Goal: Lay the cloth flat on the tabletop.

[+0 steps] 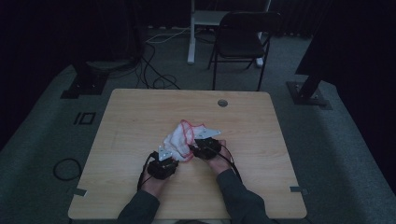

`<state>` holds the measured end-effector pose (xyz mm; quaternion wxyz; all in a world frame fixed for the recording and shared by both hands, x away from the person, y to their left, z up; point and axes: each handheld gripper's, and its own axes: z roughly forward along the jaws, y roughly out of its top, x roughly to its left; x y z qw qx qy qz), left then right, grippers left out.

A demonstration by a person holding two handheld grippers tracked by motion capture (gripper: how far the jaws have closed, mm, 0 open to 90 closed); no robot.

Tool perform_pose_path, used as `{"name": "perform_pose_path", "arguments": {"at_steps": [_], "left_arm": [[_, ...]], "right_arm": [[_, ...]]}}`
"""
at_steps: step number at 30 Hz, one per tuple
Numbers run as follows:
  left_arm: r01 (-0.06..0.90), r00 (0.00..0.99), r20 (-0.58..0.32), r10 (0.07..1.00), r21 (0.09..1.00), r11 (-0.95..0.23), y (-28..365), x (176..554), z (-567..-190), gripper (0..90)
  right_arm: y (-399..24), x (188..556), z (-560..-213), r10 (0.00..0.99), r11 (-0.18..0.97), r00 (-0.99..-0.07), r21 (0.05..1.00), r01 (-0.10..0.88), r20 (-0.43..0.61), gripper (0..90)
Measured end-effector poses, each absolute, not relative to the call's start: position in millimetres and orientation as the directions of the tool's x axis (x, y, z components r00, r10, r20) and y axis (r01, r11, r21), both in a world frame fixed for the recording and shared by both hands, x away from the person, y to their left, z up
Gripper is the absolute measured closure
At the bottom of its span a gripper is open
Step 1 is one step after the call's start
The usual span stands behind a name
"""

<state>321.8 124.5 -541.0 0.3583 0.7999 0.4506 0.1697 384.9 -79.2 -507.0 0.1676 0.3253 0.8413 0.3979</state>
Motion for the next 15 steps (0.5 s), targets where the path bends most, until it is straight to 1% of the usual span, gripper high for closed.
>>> {"name": "perform_pose_path", "arguments": {"at_steps": [3, 4, 6, 8, 10, 12, 15], "left_arm": [[0.603, 0.534, -0.048, 0.844, 0.722, -0.340, 125, 323, -540, 79.8], [0.605, 0.532, -0.049, 0.845, 0.720, -0.339, 125, 324, -540, 79.8], [0.606, 0.532, -0.051, 0.845, 0.720, -0.338, 125, 324, -540, 86.1], [0.603, 0.536, -0.045, 0.843, 0.719, -0.345, 125, 323, -540, 86.5], [0.600, 0.540, -0.038, 0.841, 0.718, -0.352, 125, 323, -540, 87.5], [0.600, 0.540, -0.037, 0.841, 0.718, -0.353, 125, 322, -540, 87.6], [0.600, 0.540, -0.039, 0.841, 0.719, -0.352, 125, 322, -540, 87.6]], "right_arm": [[-78, 388, -507, 0.680, 0.470, -0.733, 0.777, 0.419, -0.017, 63.2], [-77, 389, -507, 0.681, 0.468, -0.732, 0.777, 0.420, -0.014, 63.3], [-74, 393, -506, 0.676, 0.467, -0.737, 0.778, 0.420, -0.007, 62.4], [-73, 395, -506, 0.675, 0.467, -0.738, 0.779, 0.419, -0.007, 61.9], [-71, 401, -505, 0.667, 0.461, -0.745, 0.781, 0.421, 0.008, 57.8], [-69, 405, -505, 0.666, 0.465, -0.746, 0.778, 0.421, 0.005, 56.1], [-68, 408, -505, 0.661, 0.468, -0.750, 0.778, 0.419, 0.006, 55.0]]}}
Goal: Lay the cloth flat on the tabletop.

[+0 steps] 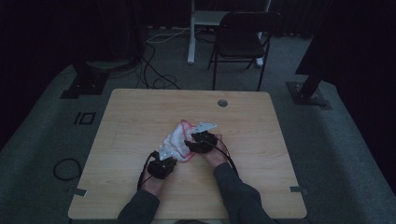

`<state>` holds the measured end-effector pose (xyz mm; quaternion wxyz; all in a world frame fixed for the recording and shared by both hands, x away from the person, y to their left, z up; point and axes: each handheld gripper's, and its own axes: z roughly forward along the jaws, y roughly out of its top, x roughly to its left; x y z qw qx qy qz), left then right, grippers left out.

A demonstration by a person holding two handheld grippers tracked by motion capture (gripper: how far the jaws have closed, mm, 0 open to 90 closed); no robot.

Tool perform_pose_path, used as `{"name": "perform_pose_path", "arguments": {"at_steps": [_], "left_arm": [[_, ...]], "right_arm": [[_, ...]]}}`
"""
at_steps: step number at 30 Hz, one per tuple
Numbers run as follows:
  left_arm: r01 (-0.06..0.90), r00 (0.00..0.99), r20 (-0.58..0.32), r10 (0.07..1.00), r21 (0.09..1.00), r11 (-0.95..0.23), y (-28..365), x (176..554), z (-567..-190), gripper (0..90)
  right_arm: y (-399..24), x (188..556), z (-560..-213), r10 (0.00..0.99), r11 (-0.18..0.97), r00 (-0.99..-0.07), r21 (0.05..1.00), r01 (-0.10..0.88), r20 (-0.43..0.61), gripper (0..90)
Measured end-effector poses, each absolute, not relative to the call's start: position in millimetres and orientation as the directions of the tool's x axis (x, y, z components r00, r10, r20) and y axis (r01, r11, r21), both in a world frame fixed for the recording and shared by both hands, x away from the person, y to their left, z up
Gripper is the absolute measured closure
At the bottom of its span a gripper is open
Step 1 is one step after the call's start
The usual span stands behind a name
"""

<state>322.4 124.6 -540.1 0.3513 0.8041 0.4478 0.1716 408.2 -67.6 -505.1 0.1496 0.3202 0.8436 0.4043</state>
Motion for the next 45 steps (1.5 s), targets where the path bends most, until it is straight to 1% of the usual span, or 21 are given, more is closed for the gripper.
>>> {"name": "perform_pose_path", "arguments": {"at_steps": [8, 11, 15, 16, 19, 20, 22, 23, 25, 28, 35, 45], "left_arm": [[0.598, 0.539, -0.033, 0.841, 0.719, -0.355, 125, 321, -540, 87.6], [0.599, 0.537, -0.035, 0.843, 0.719, -0.353, 125, 321, -540, 87.6], [0.602, 0.535, -0.036, 0.844, 0.717, -0.350, 126, 321, -540, 87.6], [0.602, 0.534, -0.037, 0.845, 0.718, -0.349, 126, 320, -540, 87.7], [0.604, 0.530, -0.036, 0.847, 0.717, -0.347, 128, 320, -540, 87.7], [0.605, 0.528, -0.037, 0.848, 0.718, -0.345, 128, 320, -540, 87.7], [0.607, 0.522, -0.039, 0.852, 0.719, -0.339, 130, 319, -540, 87.7], [0.608, 0.520, -0.040, 0.853, 0.719, -0.336, 131, 319, -540, 87.7], [0.610, 0.516, -0.041, 0.856, 0.719, -0.333, 134, 319, -540, 87.7], [0.612, 0.508, -0.044, 0.860, 0.721, -0.324, 136, 319, -539, 87.7], [0.607, 0.495, -0.048, 0.867, 0.733, -0.306, 141, 319, -533, 87.8], [0.612, 0.469, -0.057, 0.881, 0.741, -0.278, 153, 319, -528, 87.7]], "right_arm": [[-58, 419, -508, 0.655, 0.480, -0.756, 0.765, 0.429, 0.013, 46.5], [-55, 425, -510, 0.644, 0.467, -0.763, 0.762, 0.448, 0.055, 43.7], [-49, 431, -512, 0.635, 0.477, -0.769, 0.748, 0.461, 0.070, 44.8], [-48, 433, -512, 0.635, 0.472, -0.768, 0.748, 0.466, 0.078, 46.0], [-48, 439, -513, 0.627, 0.425, -0.763, 0.750, 0.506, 0.159, 50.7], [-47, 440, -514, 0.624, 0.414, -0.759, 0.747, 0.520, 0.183, 53.7], [-47, 441, -515, 0.617, 0.403, -0.759, 0.744, 0.533, 0.209, 61.6], [-47, 441, -515, 0.615, 0.402, -0.759, 0.744, 0.533, 0.211, 68.4], [-48, 441, -514, 0.611, 0.403, -0.765, 0.750, 0.524, 0.206, 78.0], [-49, 440, -511, 0.612, 0.402, -0.767, 0.759, 0.512, 0.193, 87.4], [-54, 436, -506, 0.656, 0.432, -0.749, 0.769, 0.471, 0.090, 88.8], [-89, 443, -503, 0.740, 0.405, -0.670, 0.760, 0.509, 0.054, 88.9]]}}
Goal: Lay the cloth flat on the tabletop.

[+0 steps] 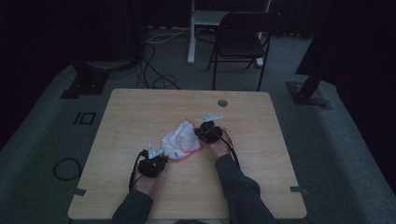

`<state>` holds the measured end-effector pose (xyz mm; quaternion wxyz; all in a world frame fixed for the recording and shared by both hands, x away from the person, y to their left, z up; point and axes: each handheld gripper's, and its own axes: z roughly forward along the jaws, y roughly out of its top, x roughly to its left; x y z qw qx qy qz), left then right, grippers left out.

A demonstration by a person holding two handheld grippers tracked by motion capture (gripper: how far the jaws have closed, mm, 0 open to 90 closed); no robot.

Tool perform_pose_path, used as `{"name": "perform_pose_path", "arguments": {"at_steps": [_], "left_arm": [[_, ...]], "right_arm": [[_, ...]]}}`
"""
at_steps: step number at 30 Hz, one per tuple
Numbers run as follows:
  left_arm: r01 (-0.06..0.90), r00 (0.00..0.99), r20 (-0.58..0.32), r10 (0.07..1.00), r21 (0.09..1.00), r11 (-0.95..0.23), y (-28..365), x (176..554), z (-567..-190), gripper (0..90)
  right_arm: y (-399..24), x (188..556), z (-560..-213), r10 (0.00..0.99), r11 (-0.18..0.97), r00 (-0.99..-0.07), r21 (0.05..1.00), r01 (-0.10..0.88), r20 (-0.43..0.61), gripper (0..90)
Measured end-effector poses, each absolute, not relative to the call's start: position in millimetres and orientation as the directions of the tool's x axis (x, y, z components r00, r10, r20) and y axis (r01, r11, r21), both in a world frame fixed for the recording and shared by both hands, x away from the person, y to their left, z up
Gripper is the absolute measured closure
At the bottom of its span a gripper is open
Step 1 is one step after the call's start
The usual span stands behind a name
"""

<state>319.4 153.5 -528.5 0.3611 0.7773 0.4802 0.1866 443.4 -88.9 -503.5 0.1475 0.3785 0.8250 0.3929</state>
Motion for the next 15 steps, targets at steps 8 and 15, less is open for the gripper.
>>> {"name": "perform_pose_path", "arguments": {"at_steps": [8, 15], "left_arm": [[0.623, 0.449, -0.062, 0.891, 0.737, -0.263, 161, 320, -530, 87.7], [0.634, 0.431, -0.063, 0.900, 0.731, -0.252, 170, 321, -531, 87.7]], "right_arm": [[-113, 444, -501, 0.767, 0.404, -0.641, 0.754, 0.517, 0.028, 89.1], [-137, 446, -504, 0.801, 0.384, -0.598, 0.745, 0.546, 0.025, 89.1]]}}
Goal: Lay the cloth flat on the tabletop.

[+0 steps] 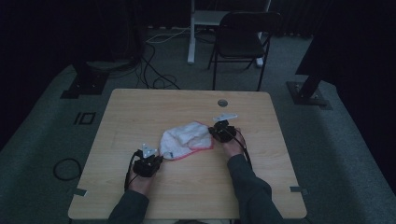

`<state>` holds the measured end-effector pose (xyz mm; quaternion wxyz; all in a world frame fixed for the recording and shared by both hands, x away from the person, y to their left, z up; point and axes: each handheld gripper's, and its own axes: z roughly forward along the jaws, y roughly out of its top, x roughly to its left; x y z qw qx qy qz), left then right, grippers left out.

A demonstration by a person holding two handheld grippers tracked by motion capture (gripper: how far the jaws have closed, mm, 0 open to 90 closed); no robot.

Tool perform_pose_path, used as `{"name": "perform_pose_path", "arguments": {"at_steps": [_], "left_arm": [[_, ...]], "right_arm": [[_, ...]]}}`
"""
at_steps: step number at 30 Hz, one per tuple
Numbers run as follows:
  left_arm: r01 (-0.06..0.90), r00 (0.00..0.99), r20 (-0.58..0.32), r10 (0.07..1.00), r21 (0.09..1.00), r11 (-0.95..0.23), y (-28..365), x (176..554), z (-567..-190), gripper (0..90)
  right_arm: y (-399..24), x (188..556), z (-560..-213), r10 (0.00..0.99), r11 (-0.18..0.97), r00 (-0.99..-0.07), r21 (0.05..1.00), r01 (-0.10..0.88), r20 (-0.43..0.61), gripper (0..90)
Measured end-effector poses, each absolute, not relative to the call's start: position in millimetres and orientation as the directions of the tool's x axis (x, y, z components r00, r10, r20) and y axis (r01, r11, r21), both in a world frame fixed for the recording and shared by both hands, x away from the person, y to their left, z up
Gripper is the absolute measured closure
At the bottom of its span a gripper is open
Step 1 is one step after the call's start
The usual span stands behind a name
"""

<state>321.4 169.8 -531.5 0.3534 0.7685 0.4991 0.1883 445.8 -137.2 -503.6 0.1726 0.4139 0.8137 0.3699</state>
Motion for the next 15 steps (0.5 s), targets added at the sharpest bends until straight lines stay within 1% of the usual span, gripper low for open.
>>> {"name": "perform_pose_path", "arguments": {"at_steps": [15], "left_arm": [[0.647, 0.371, -0.084, 0.925, 0.737, -0.193, 194, 335, -523, 87.9]], "right_arm": [[-176, 450, -501, 0.848, 0.351, -0.529, 0.733, 0.582, 0.014, 89.0]]}}
